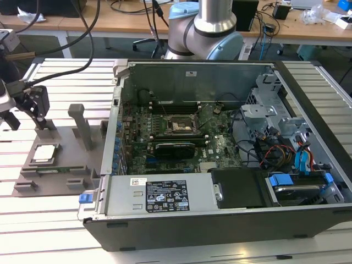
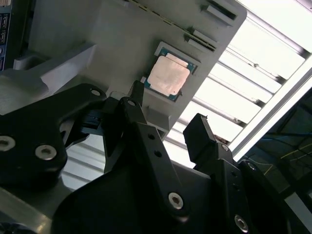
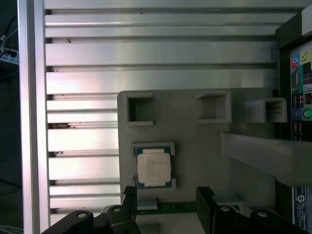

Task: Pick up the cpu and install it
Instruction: 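Pick up the cpu and move it towards the insertion slot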

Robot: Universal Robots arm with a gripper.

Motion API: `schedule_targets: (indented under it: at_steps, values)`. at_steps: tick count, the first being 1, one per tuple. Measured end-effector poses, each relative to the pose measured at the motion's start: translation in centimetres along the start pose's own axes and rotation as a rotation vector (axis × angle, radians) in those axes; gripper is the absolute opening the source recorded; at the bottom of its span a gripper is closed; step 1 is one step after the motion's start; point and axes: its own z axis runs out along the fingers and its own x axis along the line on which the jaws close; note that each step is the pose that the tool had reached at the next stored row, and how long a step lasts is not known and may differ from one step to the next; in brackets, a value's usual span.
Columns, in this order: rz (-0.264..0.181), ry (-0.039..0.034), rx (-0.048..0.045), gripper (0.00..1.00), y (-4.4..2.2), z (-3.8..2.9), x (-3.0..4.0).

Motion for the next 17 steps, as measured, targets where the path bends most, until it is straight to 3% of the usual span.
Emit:
schedule_targets:
  at_steps: [17]
  values:
    - [-0.001, 0.0001, 0.0001, 0.60, 0.00, 0.60, 0.02]
